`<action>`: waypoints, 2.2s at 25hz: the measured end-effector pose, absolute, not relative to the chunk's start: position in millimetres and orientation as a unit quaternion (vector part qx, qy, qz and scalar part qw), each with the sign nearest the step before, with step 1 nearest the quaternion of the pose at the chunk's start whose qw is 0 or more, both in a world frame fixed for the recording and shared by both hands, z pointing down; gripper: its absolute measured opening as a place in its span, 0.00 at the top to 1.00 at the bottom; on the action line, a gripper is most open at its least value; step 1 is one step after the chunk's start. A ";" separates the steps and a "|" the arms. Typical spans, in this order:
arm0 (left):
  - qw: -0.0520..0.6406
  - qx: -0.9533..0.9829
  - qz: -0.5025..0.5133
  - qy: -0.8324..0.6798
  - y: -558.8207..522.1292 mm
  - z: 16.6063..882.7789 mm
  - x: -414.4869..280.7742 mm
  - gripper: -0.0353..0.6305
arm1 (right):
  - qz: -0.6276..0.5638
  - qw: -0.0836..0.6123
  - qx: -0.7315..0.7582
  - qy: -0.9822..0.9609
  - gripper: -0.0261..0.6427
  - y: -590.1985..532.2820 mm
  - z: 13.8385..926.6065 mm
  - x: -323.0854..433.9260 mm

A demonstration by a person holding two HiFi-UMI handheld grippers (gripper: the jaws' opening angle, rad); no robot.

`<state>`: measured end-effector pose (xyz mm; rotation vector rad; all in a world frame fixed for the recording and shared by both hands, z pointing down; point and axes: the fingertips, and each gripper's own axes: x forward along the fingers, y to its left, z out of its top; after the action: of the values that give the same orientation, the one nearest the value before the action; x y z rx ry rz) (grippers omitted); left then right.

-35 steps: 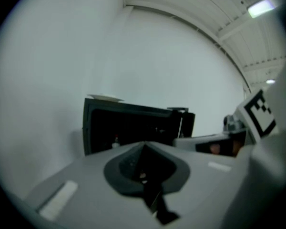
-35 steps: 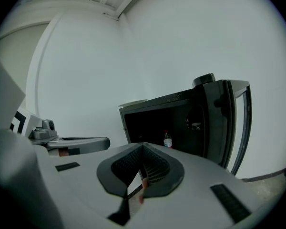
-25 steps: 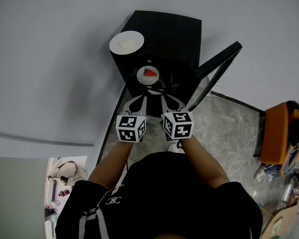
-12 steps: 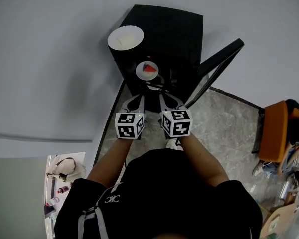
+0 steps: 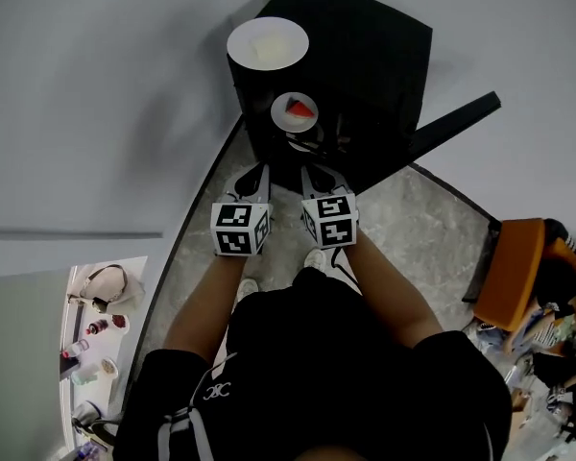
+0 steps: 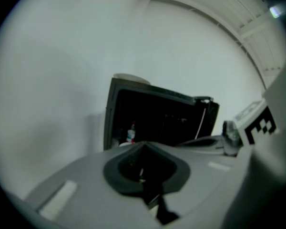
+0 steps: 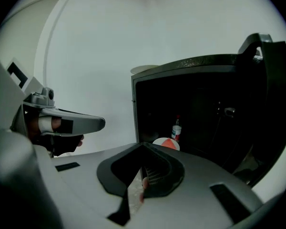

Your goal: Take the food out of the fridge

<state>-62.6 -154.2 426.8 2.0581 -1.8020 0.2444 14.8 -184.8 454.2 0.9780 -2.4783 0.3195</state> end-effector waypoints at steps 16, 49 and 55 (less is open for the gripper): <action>0.563 0.528 -0.145 -0.619 -280.3 632.8 -94.4 0.53 | 0.138 0.257 0.344 -0.893 0.97 -206.4 502.2 38.1; 0.613 0.397 -0.151 -0.666 -303.3 722.3 -101.6 0.35 | 0.189 0.316 0.313 -0.875 0.97 -187.8 550.6 107.5; 0.590 0.429 -0.106 -0.676 -307.1 706.2 -102.7 0.57 | 0.189 0.322 0.307 -0.875 0.97 -177.3 551.8 104.4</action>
<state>-102.7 -307.1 706.2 0.9997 -1.5730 -0.2465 104.4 -177.3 551.8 0.8066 -2.2987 0.4956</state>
